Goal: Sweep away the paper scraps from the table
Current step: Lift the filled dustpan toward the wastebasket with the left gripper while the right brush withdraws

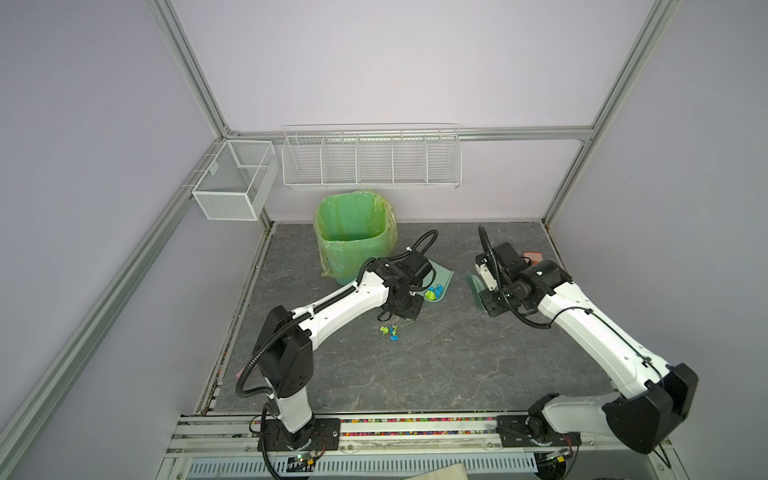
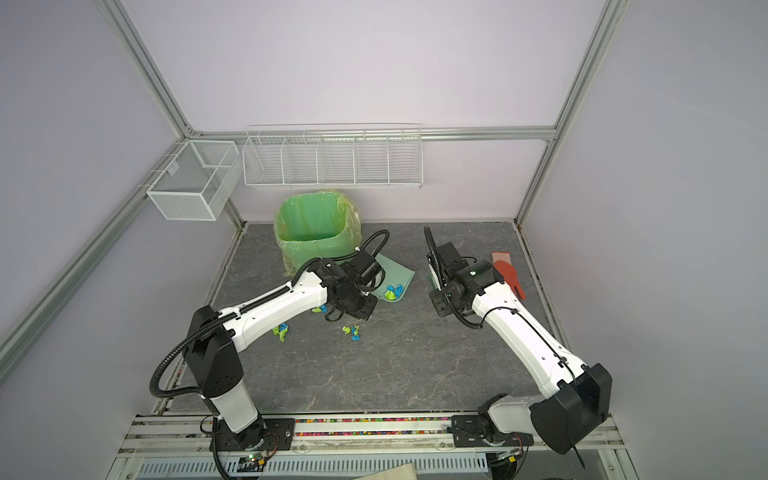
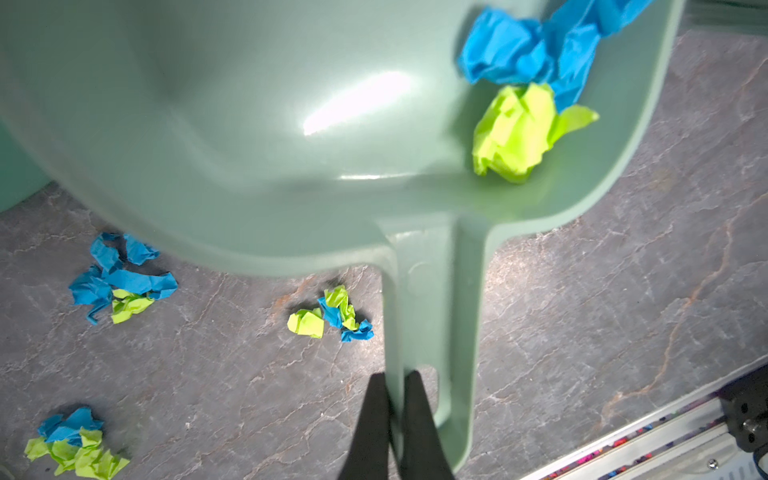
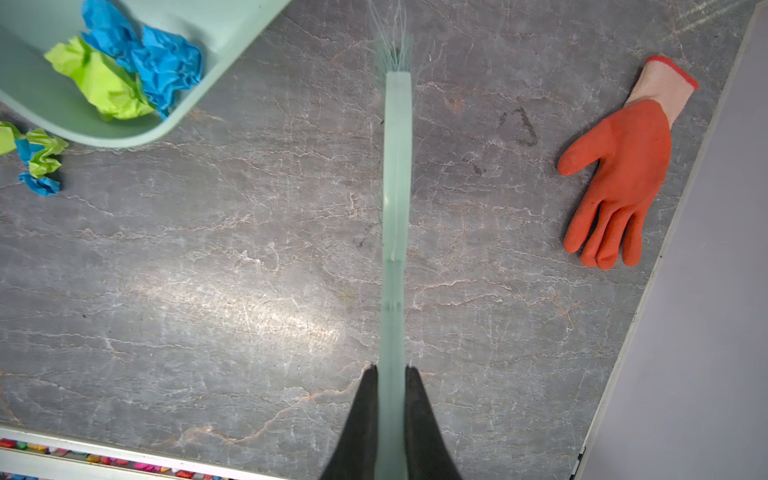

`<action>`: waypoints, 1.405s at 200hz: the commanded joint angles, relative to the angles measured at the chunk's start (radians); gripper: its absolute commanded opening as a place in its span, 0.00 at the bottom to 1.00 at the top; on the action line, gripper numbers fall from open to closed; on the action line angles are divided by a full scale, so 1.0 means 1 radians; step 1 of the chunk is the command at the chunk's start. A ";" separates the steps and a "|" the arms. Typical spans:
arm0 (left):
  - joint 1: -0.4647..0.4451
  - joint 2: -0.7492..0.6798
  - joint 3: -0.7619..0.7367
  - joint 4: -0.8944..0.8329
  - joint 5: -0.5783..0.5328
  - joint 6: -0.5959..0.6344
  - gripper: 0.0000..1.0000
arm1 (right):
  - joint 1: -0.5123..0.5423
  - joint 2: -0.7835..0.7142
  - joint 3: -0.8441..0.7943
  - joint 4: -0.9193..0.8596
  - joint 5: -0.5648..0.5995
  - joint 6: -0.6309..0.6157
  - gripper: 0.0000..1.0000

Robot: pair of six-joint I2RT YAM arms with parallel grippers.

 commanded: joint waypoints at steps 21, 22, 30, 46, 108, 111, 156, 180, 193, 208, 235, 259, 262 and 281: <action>0.004 0.005 0.073 -0.042 -0.020 0.013 0.00 | -0.008 -0.002 -0.034 0.036 -0.030 0.008 0.07; 0.004 0.005 0.073 -0.042 -0.020 0.013 0.00 | -0.007 -0.002 -0.034 0.036 -0.031 0.008 0.07; 0.006 0.004 0.081 -0.046 -0.011 0.011 0.00 | -0.008 -0.001 -0.039 0.038 -0.037 0.010 0.07; 0.013 0.001 0.102 -0.056 0.020 0.010 0.00 | -0.008 -0.005 -0.048 0.037 -0.045 0.016 0.07; 0.041 -0.010 0.239 -0.151 0.002 0.041 0.00 | -0.011 -0.020 -0.072 0.066 -0.065 0.015 0.07; 0.042 -0.012 0.241 -0.151 0.003 0.041 0.00 | -0.011 -0.020 -0.075 0.068 -0.068 0.015 0.07; 0.050 -0.013 0.330 -0.208 -0.052 0.035 0.00 | -0.011 -0.027 -0.093 0.060 -0.086 0.017 0.07; 0.051 -0.005 0.388 -0.251 -0.104 0.046 0.00 | -0.010 -0.041 -0.106 0.074 -0.089 0.017 0.07; 0.052 0.000 0.413 -0.270 -0.133 0.052 0.00 | -0.011 -0.046 -0.110 0.081 -0.090 0.016 0.07; 0.054 0.005 0.442 -0.293 -0.155 0.057 0.00 | -0.011 -0.043 -0.112 0.085 -0.102 0.008 0.07; 0.058 0.009 0.461 -0.307 -0.174 0.059 0.00 | -0.010 -0.043 -0.108 0.077 -0.102 0.002 0.07; 0.064 0.007 0.479 -0.316 -0.180 0.065 0.00 | -0.011 -0.057 -0.113 0.073 -0.111 0.006 0.07; 0.066 0.007 0.482 -0.318 -0.181 0.066 0.00 | -0.011 -0.060 -0.113 0.073 -0.112 0.007 0.07; 0.070 0.009 0.505 -0.330 -0.193 0.080 0.00 | -0.010 -0.074 -0.120 0.077 -0.115 0.010 0.07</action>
